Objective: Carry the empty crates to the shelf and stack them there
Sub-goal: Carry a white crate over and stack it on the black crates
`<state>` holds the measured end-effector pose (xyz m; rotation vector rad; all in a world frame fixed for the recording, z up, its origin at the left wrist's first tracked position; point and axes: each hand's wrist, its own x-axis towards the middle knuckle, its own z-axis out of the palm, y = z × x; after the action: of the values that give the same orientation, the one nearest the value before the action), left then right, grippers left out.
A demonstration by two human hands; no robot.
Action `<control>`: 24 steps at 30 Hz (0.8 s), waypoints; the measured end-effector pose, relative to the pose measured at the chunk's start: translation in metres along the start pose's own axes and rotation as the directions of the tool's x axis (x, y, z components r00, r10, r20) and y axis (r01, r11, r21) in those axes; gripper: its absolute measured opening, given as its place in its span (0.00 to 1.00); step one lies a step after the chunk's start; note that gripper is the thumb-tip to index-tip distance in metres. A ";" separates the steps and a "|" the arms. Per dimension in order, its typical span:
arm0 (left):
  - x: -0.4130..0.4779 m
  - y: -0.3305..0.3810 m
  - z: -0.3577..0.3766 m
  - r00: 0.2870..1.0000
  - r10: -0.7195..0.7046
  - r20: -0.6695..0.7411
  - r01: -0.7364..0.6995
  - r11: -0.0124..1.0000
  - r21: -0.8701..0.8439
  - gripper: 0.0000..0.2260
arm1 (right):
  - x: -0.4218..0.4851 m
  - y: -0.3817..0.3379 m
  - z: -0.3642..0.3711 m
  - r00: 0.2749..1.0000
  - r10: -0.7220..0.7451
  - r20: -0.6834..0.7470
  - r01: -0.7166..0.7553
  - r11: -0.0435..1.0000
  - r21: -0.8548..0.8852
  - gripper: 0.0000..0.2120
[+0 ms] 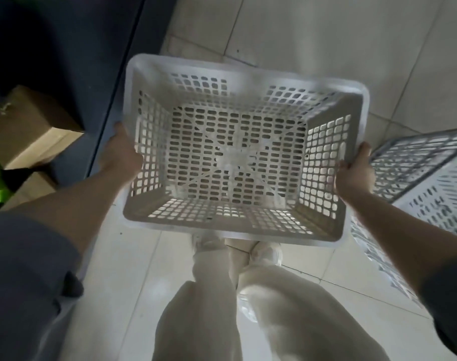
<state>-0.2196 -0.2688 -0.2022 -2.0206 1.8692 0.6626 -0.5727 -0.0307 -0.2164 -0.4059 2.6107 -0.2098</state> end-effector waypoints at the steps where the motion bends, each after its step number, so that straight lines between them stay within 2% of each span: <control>1: -0.007 0.001 -0.007 1.000 0.007 -0.001 -0.007 0.999 0.042 0.30 | -0.003 -0.003 -0.008 1.000 -0.016 -0.004 0.016 0.999 -0.028 0.19; 5: -0.047 -0.003 -0.051 1.000 -0.001 0.008 0.000 0.990 0.141 0.25 | -0.024 -0.017 -0.055 0.994 -0.101 0.034 0.104 0.990 -0.100 0.22; 8: -0.085 -0.010 -0.090 0.999 -0.014 0.052 0.006 0.988 0.154 0.20 | -0.047 -0.029 -0.099 0.989 -0.137 0.063 0.144 0.982 -0.119 0.21; 13: -0.170 -0.029 -0.186 0.999 -0.050 0.012 0.050 0.996 0.069 0.21 | -0.092 -0.068 -0.201 0.952 -0.284 0.117 0.296 0.949 -0.108 0.16; 16: -0.222 -0.036 -0.247 0.998 -0.043 -0.047 0.044 0.998 0.032 0.27 | -0.113 -0.092 -0.266 0.920 -0.364 0.142 0.380 0.918 -0.109 0.13; 19: -0.275 -0.035 -0.308 0.990 -0.068 -0.125 0.073 0.997 0.037 0.26 | -0.138 -0.112 -0.334 0.898 -0.420 0.133 0.429 0.902 -0.048 0.12; 24: -0.361 -0.036 -0.383 0.967 -0.097 -0.235 0.086 0.995 -0.058 0.19 | -0.191 -0.119 -0.441 0.871 -0.488 0.046 0.479 0.868 0.130 0.17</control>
<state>-0.1516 -0.1575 0.3089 -2.2893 1.8874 0.4610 -0.5980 -0.0492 0.2777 -1.0066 2.3594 -0.4983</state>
